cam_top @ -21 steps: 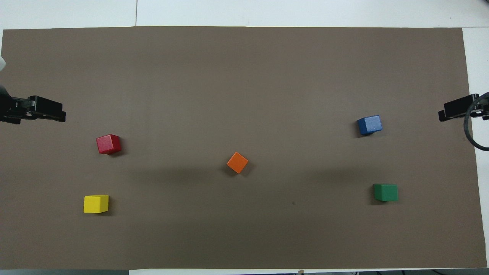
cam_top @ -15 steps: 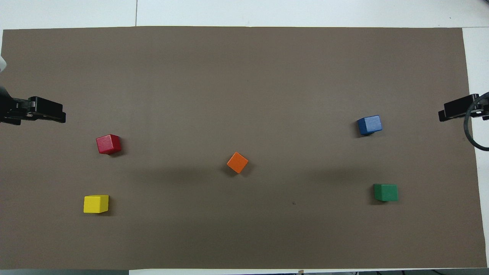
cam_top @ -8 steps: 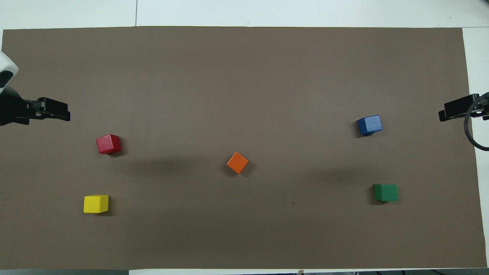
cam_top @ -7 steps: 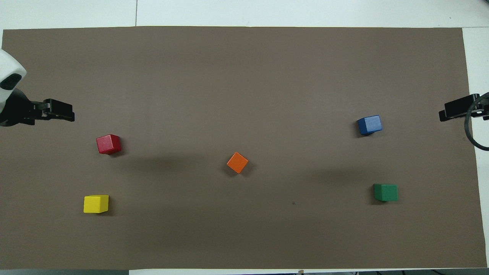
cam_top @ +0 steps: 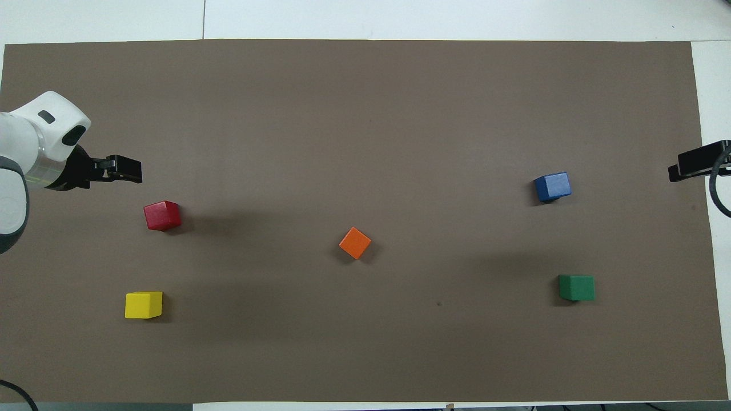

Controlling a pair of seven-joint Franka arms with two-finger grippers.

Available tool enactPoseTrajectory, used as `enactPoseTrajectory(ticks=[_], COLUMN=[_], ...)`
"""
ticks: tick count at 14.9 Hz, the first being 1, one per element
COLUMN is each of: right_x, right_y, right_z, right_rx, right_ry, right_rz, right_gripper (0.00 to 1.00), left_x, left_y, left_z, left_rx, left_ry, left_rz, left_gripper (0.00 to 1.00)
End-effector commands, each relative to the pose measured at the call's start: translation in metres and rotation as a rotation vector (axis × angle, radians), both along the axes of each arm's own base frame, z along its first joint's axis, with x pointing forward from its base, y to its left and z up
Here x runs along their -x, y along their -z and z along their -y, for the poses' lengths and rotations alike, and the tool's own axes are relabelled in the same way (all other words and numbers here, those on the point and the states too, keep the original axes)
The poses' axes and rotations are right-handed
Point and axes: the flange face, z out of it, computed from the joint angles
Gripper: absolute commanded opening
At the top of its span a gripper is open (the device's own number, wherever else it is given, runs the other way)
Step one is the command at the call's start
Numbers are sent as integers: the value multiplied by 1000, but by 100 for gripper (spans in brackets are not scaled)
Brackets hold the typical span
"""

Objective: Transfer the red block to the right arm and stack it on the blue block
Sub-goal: 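Move the left gripper down toward the red cube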

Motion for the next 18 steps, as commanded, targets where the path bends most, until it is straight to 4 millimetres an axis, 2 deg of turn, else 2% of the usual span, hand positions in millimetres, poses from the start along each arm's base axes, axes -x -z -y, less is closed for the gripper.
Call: enactPoseTrajectory(ticks=[1,3,5,8,10,11,14,18], right_x=[11,12,7,-3,7,4,-5,-7], right_y=[17,29,35,50,69,69,76,82], right_z=[4,2,0,-4,-9,-10,-12,-14], right_rx=[11,16,18,21,14,19,23,-10], right_ry=[-13,-6,-5,-13,-29,-50,-76,-62], right_rz=[35,73,88,89,55,79,108,96], right_gripper=[100,100,100,100,100,100,100,100], left_x=[-1,4,3,6,10,13,17,19], left_y=[42,61,83,102,116,122,129,130], left_z=[-8,-9,-6,1,1,1,-1,3], left_rx=[-4,-3,1,0,0,0,-1,-4], left_ry=[-24,-33,-128,-169,-169,-172,-219,-277], left_rz=[31,34,6,-21,-30,-27,-44,-54], left_gripper=[100,100,100,100,100,100,100,100])
